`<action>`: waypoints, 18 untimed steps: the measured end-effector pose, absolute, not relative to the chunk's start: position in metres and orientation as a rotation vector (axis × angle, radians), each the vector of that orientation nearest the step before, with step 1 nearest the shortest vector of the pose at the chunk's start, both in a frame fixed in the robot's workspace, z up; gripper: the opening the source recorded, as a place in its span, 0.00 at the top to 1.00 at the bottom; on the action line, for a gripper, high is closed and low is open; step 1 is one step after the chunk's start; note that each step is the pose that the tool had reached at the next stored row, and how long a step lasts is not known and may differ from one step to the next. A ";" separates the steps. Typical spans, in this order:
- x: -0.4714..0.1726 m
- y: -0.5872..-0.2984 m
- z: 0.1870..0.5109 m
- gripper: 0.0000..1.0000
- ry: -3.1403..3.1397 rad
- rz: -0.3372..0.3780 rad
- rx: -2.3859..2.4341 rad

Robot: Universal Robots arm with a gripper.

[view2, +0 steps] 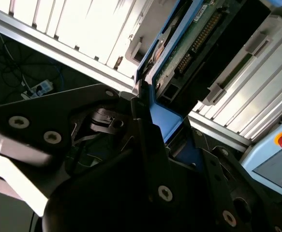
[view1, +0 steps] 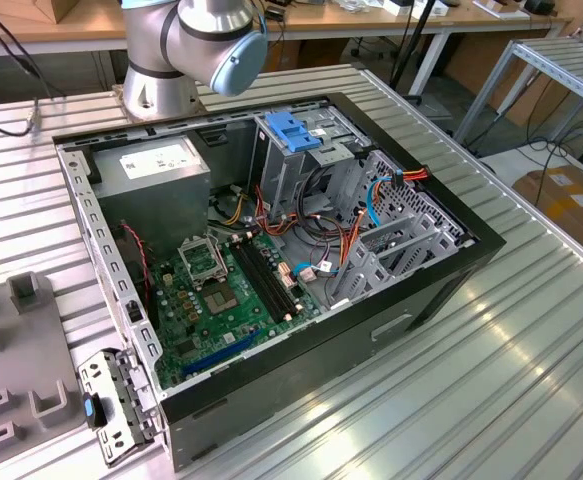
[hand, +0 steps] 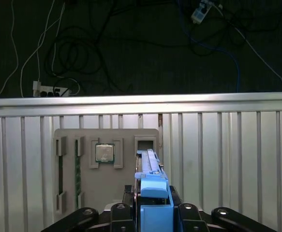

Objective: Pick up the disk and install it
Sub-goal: 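Pick up the disk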

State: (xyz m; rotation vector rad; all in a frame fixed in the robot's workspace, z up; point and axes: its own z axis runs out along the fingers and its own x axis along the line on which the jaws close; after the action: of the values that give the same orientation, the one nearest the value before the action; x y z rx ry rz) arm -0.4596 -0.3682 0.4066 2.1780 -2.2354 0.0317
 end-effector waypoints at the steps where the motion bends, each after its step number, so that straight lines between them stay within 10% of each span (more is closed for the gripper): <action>1: -0.460 -0.368 0.407 0.63 -2.235 0.032 2.178; 18: -0.460 -0.368 0.422 0.63 -2.235 0.032 2.178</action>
State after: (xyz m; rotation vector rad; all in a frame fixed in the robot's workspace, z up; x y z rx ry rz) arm -0.4596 -0.3682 0.4224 2.1779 -2.2354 0.0315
